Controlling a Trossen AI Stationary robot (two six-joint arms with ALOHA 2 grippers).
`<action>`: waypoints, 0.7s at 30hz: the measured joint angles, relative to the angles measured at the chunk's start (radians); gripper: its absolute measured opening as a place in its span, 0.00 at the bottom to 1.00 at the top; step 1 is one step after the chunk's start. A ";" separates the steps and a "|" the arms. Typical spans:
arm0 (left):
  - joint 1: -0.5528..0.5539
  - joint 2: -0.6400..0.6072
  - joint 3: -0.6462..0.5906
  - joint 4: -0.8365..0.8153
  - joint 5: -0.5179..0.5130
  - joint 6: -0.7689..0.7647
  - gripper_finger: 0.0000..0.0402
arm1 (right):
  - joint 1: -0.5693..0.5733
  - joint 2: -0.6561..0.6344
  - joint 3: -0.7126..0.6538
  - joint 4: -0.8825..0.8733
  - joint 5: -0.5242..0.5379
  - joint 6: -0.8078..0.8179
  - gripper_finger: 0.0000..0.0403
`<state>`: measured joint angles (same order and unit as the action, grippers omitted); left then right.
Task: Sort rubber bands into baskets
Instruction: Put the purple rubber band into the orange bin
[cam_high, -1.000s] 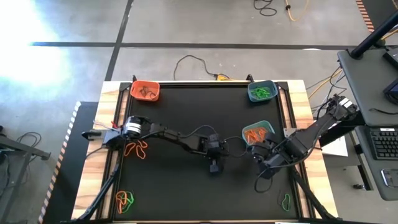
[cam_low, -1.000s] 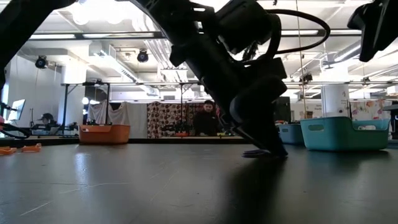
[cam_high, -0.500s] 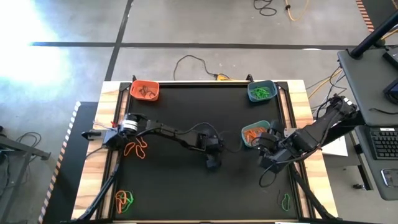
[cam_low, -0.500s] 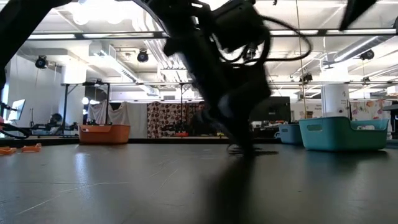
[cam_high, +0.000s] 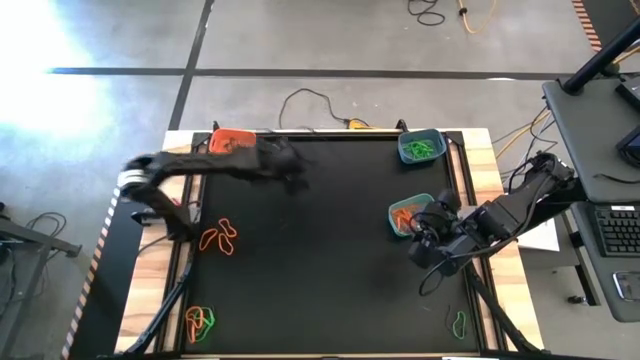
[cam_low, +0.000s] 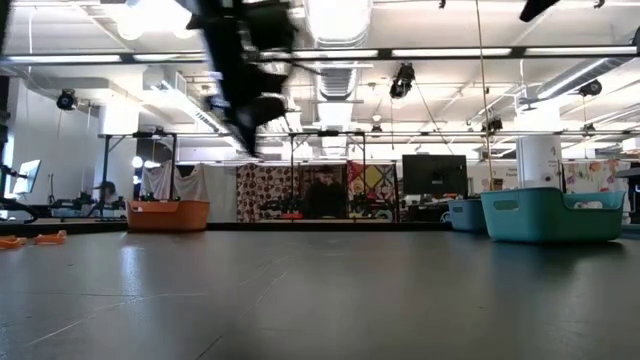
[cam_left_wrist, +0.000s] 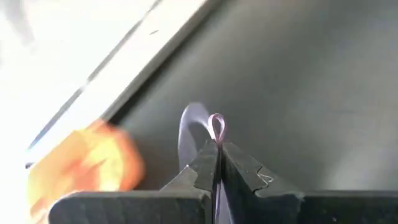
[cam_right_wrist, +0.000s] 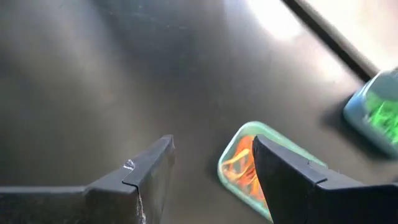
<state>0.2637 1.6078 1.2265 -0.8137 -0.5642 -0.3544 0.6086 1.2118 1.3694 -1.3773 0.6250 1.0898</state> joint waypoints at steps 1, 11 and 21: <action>0.051 -0.056 -0.049 0.000 -0.023 -0.019 0.00 | 0.000 0.000 -0.002 0.002 -0.011 0.027 0.52; 0.558 -0.280 -0.338 0.130 -0.027 0.033 0.00 | 0.000 0.002 -0.049 0.065 -0.022 0.086 0.52; 0.697 -0.140 -0.372 0.310 0.139 -0.016 0.00 | 0.002 0.002 -0.049 0.116 -0.089 0.173 0.52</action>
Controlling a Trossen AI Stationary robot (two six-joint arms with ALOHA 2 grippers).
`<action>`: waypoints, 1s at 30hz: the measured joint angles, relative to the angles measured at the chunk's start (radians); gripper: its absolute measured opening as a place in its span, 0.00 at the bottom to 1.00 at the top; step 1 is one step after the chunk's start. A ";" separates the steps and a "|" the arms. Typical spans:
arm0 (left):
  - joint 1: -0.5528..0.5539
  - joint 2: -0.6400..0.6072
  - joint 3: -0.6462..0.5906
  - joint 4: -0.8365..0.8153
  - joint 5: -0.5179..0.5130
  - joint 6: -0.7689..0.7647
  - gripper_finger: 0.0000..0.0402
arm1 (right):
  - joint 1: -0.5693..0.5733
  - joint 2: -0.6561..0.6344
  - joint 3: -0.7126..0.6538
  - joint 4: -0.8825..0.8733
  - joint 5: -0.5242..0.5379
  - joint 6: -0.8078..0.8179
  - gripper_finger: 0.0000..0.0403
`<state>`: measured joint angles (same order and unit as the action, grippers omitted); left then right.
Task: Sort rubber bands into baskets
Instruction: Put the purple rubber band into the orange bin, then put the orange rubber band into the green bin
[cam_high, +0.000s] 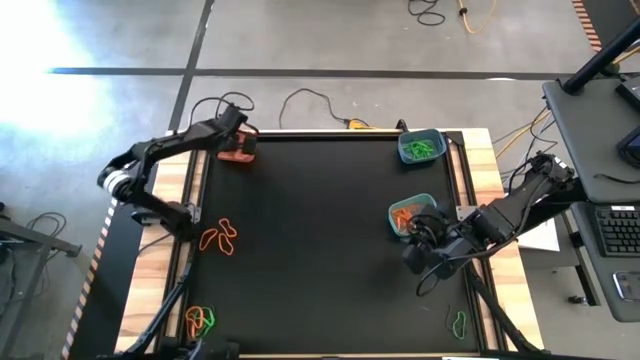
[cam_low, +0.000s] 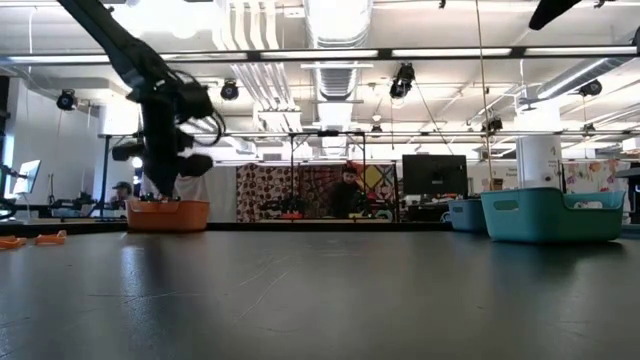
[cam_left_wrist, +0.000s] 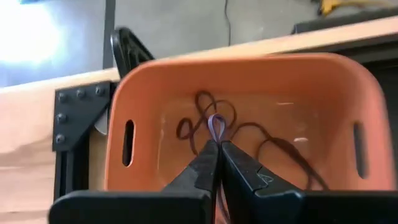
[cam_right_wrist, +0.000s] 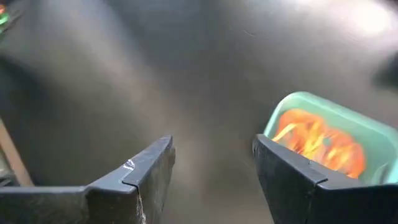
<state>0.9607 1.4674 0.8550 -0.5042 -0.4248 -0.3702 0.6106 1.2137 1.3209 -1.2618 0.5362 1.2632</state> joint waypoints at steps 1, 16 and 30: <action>0.005 0.021 0.008 0.000 0.004 -0.003 0.00 | 0.000 0.000 0.000 0.015 -0.026 0.005 0.52; 0.010 0.237 0.150 -0.081 0.024 0.075 0.16 | 0.042 0.000 0.012 0.160 -0.103 0.012 0.52; -0.175 -0.093 0.145 -0.117 0.046 0.073 0.54 | 0.037 0.000 0.013 0.162 0.074 -0.299 0.52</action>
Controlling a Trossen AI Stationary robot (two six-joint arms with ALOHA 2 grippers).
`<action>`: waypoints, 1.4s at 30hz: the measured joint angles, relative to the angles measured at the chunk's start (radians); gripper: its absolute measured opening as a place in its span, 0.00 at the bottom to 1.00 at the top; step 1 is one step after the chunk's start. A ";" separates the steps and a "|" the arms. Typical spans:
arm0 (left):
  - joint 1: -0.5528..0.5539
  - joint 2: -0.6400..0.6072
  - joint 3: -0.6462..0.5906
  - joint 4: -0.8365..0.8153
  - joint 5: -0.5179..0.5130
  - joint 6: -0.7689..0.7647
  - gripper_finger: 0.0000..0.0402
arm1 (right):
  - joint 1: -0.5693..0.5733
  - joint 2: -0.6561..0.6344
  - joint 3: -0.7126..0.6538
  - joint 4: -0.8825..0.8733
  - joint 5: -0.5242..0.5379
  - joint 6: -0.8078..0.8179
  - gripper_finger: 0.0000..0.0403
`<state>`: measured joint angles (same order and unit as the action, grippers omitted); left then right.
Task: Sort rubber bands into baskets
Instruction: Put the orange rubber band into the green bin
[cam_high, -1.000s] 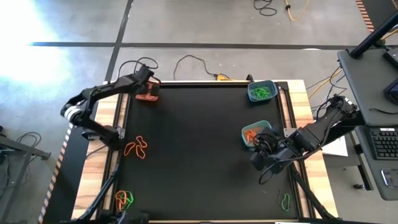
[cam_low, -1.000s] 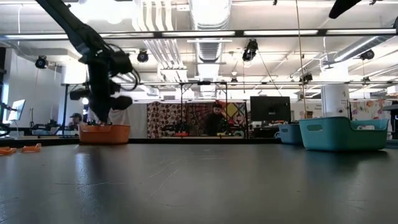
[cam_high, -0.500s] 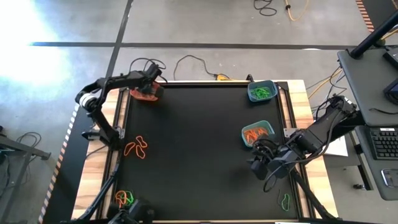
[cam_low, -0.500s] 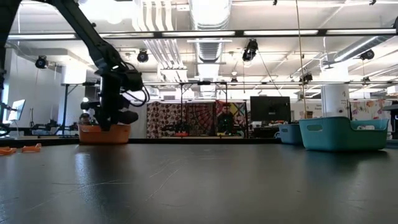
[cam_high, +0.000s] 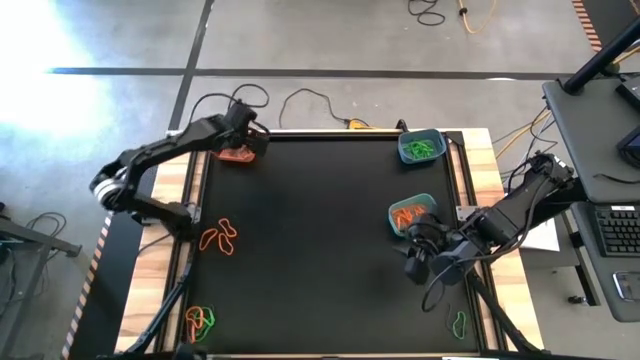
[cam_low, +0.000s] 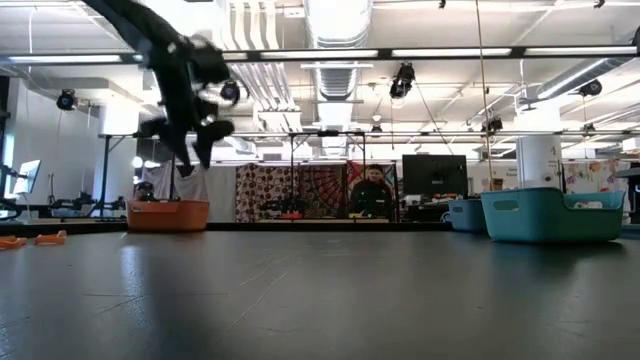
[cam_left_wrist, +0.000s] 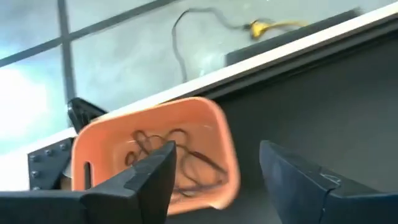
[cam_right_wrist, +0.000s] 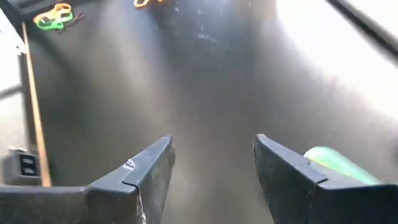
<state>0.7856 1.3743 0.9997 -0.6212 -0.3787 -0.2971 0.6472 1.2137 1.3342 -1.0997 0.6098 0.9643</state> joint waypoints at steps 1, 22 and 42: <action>-0.026 -0.026 0.000 -0.012 -0.001 -0.019 0.55 | 0.000 0.000 0.000 0.002 0.019 -0.041 0.52; -0.825 -0.100 -0.188 -0.405 0.337 -0.777 0.60 | -0.215 0.000 -0.001 0.116 0.070 -0.353 0.52; -0.820 -0.103 -0.458 -0.244 0.435 -0.733 0.29 | -0.249 0.000 -0.005 0.163 0.067 -0.373 0.52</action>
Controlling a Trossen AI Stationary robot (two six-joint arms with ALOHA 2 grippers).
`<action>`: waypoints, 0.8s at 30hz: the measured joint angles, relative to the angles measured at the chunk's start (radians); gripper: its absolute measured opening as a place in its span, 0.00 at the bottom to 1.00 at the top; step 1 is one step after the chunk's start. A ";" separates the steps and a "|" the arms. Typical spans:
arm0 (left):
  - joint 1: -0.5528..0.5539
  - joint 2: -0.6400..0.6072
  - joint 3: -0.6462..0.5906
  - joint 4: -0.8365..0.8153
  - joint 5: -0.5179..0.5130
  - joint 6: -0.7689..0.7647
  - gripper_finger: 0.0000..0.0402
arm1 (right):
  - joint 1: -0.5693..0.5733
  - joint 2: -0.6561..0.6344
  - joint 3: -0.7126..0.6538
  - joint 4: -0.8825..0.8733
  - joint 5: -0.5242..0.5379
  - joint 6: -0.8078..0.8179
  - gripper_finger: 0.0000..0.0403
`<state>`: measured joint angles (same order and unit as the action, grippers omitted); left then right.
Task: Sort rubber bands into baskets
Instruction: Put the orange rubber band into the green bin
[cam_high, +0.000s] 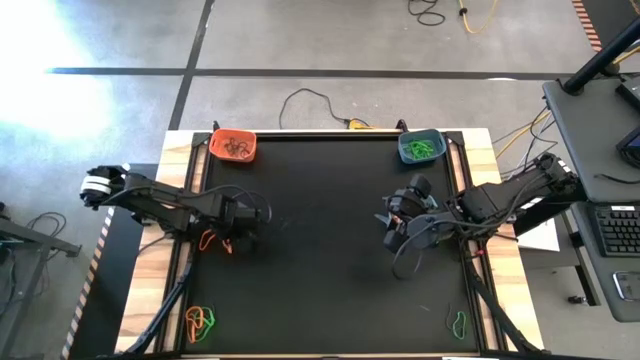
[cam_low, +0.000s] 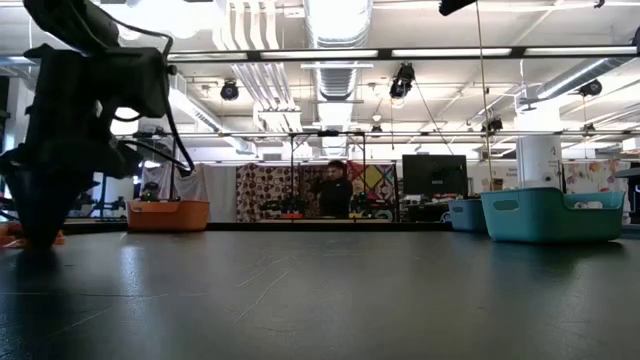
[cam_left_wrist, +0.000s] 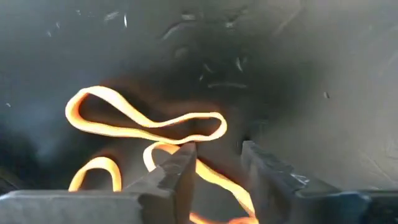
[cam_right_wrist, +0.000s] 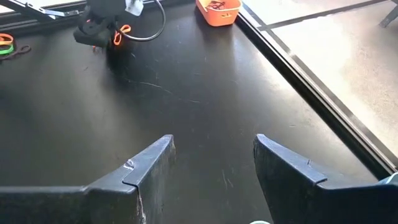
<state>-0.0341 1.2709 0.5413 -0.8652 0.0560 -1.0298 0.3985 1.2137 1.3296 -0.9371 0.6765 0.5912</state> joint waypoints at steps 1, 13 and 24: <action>0.006 0.000 0.000 0.001 -0.008 0.000 0.27 | 0.000 0.000 0.000 0.000 0.000 0.000 0.52; 0.100 0.019 0.018 0.004 -0.118 0.060 0.02 | 0.000 0.000 0.000 0.000 -0.004 0.037 0.52; 0.106 0.028 0.118 0.014 -0.125 0.139 0.00 | 0.000 0.000 -0.006 -0.001 -0.025 0.038 0.52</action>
<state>0.0724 1.2991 0.6589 -0.8513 -0.0692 -0.8907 0.3988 1.2137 1.3240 -0.9379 0.6518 0.6294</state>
